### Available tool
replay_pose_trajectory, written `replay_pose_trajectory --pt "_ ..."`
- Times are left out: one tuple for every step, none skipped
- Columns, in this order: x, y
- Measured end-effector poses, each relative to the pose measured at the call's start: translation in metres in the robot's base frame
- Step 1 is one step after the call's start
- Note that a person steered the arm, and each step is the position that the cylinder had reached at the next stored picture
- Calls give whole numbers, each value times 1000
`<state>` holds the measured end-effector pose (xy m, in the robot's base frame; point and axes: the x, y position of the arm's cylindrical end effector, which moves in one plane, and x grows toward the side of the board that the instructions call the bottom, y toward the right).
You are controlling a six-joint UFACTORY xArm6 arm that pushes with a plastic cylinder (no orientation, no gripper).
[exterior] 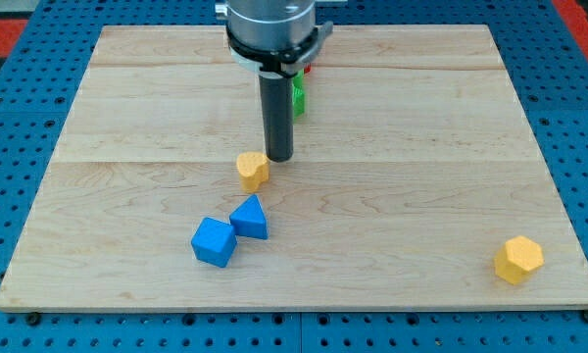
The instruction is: Push yellow heart into blue blocks
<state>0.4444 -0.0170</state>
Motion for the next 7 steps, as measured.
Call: replay_pose_trajectory --pt "26 -8" --pt "4 4" --pt "-10 -35" --pt "0 -73" --pt "28 -64" --pt "30 -50" --pt "44 -50"
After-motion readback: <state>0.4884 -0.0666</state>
